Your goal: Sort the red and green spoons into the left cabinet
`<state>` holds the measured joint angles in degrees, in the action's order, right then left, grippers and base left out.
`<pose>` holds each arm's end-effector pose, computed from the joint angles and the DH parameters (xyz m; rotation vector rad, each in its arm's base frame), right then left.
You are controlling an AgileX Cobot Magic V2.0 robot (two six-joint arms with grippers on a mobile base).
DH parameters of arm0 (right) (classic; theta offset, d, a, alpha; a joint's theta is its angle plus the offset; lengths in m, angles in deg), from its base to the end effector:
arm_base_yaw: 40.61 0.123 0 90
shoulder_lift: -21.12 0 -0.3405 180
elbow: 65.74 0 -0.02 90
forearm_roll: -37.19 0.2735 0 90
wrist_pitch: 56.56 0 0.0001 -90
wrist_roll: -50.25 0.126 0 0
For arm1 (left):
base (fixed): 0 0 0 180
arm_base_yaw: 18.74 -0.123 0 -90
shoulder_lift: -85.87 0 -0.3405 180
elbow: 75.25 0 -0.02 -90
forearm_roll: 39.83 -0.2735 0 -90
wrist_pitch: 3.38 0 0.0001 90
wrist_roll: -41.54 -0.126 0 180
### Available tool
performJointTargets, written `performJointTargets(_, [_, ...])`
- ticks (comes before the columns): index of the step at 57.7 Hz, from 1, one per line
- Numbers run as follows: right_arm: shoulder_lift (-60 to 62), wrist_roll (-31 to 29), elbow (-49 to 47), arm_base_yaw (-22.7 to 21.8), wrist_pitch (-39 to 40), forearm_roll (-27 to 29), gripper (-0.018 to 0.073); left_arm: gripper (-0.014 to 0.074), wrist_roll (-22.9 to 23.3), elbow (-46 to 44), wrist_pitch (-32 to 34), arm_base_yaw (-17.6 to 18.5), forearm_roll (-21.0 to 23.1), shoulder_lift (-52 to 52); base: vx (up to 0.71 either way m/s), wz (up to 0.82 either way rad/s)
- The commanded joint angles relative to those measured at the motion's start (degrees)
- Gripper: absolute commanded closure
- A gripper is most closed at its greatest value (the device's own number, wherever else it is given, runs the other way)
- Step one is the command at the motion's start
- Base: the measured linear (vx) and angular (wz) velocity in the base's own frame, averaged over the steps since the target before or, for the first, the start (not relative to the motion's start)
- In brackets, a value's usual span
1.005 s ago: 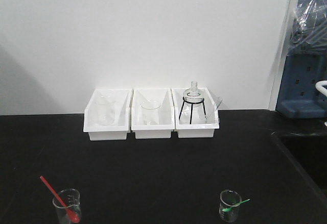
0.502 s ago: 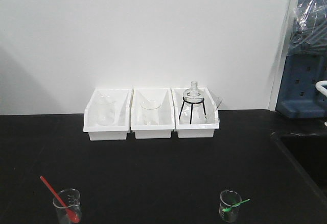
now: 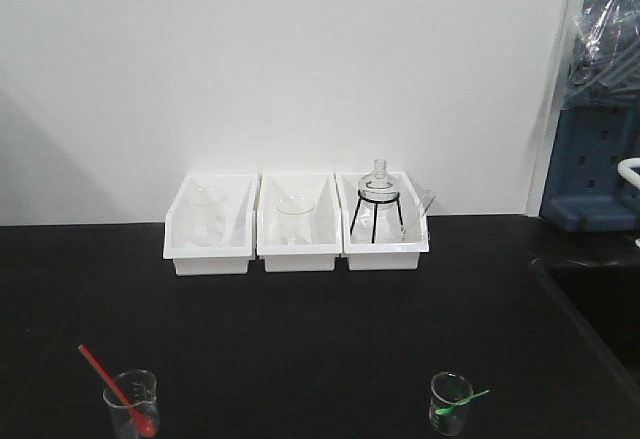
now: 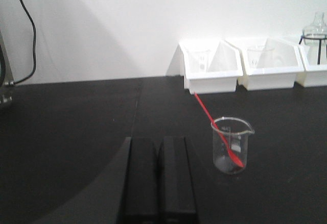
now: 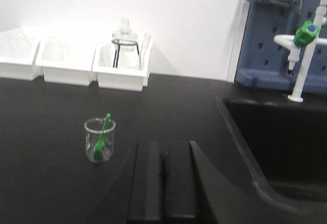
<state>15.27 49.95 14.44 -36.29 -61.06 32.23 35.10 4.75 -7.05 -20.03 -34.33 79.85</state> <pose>0.0586 0.0036 0.1954 -0.1264 1.5747 -0.0180 0.0588 0.0005 0.1983 0.0002 1.5652 0.0260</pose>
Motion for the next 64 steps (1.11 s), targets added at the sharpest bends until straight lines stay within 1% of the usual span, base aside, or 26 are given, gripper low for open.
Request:
performJointTargets(1, [0.7,-0.3,0.6,-0.3,8.6,-0.7,0.0568,0.0603,0.9,-0.6,8.0,-0.1,0.1,1.2,0.00,0.00])
performJointTargets(6, [0.7,0.3,0.6,-0.3,12.2,-0.5,0.0568,0.0603,2.1,-0.6,12.0,-0.1,0.1,1.2,0.00,0.00])
performJointTargets(10, [0.7,1.9,0.5,-0.3,14.6,0.3,0.0568,0.0603,2.4,-0.6,15.2,-0.1,0.1,1.2,0.00,0.00])
performJointTargets(18, [0.7,3.3,0.4,-0.3,17.7,2.3,0.0568,0.0603,2.5,-0.6,26.7,-0.1,0.3,1.2,0.00,0.00])
performJointTargets(22, [0.7,3.3,0.4,-0.3,17.9,3.5,0.0566,0.0603,4.2,-0.6,31.9,-0.1,0.8,1.2,0.00,0.00])
performJointTargets(25, [0.7,3.3,0.4,-0.3,17.9,4.3,0.0565,0.0603,4.6,-0.6,34.3,-0.1,1.7,1.2,0.00,0.00])
performJointTargets(30, [0.7,3.3,0.4,-0.3,17.9,5.9,0.0565,0.0603,4.8,-0.6,34.8,-0.1,3.4,1.2,0.00,0.00])
performJointTargets(37, [0.7,3.2,-0.6,-0.3,17.9,8.8,0.0564,0.0603,5.8,-0.7,33.4,0.0,3.6,1.2,0.00,0.00])
performJointTargets(40, [0.7,3.1,-1.7,-0.3,17.5,8.9,0.0561,0.0603,7.2,-0.7,32.9,0.0,3.5,1.2,0.00,0.00])
performJointTargets(47, [-0.6,3.1,-6.4,-0.3,12.6,9.9,0.0559,0.0603,11.4,-1.1,32.9,0.0,3.5,1.2,0.00,0.00])
performJointTargets(51, [-2.3,3.1,-9.4,-0.3,10.9,9.9,0.0558,0.0603,12.9,-2.7,31.0,0.0,2.7,1.2,0.00,0.00])
performJointTargets(54, [-4.5,3.0,-12.2,-0.3,10.1,9.9,0.0558,0.0603,12.9,-5.5,27.1,0.1,1.2,1.0,0.00,0.00])
performJointTargets(57, [-6.7,3.0,-14.5,-0.3,10.0,9.9,0.0557,0.0603,12.9,-8.7,22.2,0.1,-1.4,0.8,0.00,0.00])
performJointTargets(64, [-14.0,3.0,-19.6,-0.3,9.6,9.9,0.0552,0.0603,12.8,-17.9,7.7,0.1,-9.7,-2.3,0.00,0.00])
